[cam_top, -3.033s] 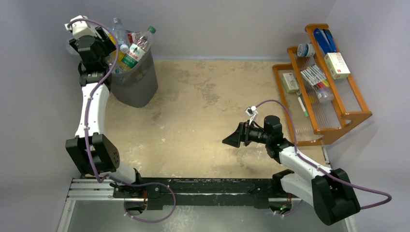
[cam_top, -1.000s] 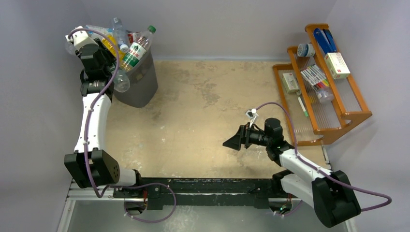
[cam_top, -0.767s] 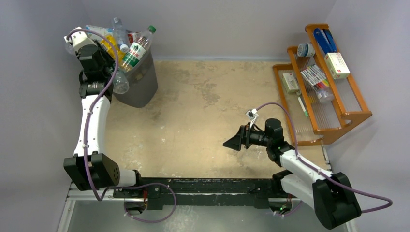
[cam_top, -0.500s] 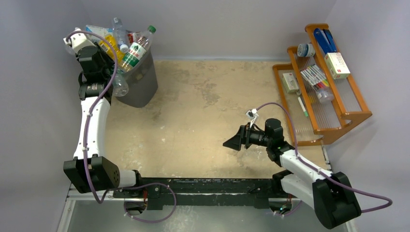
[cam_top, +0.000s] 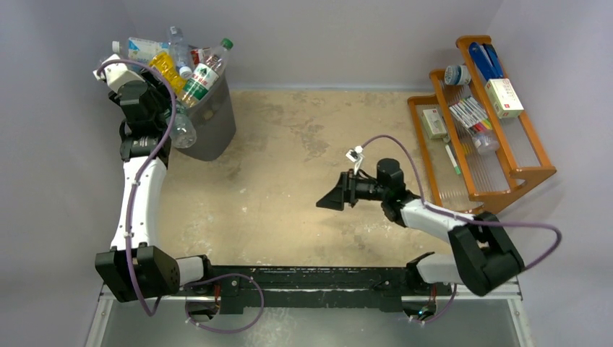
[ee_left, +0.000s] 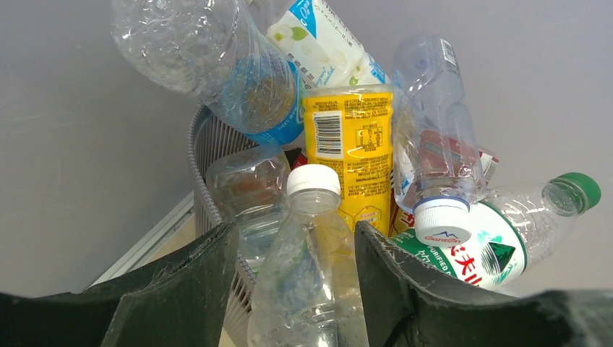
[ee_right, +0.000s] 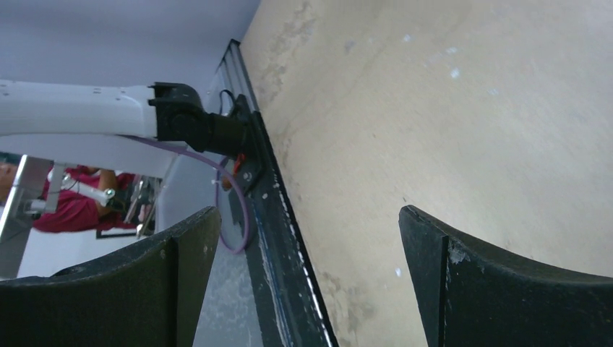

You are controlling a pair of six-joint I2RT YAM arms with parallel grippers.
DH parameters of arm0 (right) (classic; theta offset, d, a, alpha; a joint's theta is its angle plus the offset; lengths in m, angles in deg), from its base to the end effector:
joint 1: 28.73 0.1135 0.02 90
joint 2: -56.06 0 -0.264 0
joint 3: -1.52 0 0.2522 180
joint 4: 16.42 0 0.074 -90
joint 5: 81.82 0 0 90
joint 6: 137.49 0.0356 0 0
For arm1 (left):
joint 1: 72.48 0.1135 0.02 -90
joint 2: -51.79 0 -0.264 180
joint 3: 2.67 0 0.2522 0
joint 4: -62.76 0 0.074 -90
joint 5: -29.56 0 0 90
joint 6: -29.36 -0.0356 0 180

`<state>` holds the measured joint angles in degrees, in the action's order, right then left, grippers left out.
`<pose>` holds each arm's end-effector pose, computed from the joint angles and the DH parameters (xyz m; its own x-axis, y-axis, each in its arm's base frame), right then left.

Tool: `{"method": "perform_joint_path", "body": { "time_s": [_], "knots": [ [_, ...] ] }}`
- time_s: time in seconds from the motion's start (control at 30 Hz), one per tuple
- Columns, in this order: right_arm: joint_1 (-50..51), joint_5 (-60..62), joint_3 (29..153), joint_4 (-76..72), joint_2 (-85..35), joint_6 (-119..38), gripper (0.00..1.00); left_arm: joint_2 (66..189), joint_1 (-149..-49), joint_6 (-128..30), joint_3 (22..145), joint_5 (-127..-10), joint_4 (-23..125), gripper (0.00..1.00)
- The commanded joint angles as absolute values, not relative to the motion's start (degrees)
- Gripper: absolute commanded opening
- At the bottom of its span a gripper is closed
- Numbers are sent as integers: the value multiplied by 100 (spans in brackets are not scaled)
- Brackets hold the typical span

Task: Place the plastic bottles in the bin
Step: Adjust the plastic bottle.

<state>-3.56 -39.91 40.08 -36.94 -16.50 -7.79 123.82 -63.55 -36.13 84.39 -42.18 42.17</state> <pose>0.2105 0.1282 0.2015 -0.7622 0.1133 -0.6374 -0.5878 0.2916 0.7546 0.2842 0.0559 0.4196 0.1019 -0.3828 -0.9182 -0.4541 0.8033 -0.3853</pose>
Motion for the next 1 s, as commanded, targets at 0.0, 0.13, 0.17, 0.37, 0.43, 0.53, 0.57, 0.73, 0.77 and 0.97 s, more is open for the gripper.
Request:
{"method": "perform_joint_path", "body": {
  "time_s": [0.0,0.13,0.17,0.37,0.43,0.53,0.57,0.73,0.77,0.97],
  "knots": [
    [88,-4462,4800,-5152,-2516,-43,95,12362,-6369,-3605,8193,-4260,3922,59],
    [552,-4743,5788,-6050,-3591,652,95,12313,-6371,-3622,8127,-4225,3927,59],
    [669,-4863,6121,-6366,-3929,907,95,12313,-6370,-3626,8129,-4217,3917,59],
    [913,-5586,8432,-10272,-6497,4187,90,12324,-6364,-3671,8121,-4222,3856,60],
    [914,-5531,9600,-11496,-7415,5422,89,12356,-6360,-3674,8117,-4252,3833,60],
    [927,-5228,11098,-11885,-8474,6303,99,12355,-6363,-3674,8095,-4339,3797,60],
    [931,-5182,11444,-11749,-8667,6315,100,12326,-6360,-3671,8069,-4365,3793,60],
    [997,-4983,12271,-10544,-8888,5604,100,12179,-6363,-3632,7869,-4545,3930,60],
    [1030,-4956,12580,-10363,-8932,5524,100,12157,-6365,-3631,7842,-4569,3935,60],
    [1264,-4848,14433,-9235,-9606,5527,100,12038,-6361,-3658,7752,-4602,3823,60]
  ]
}}
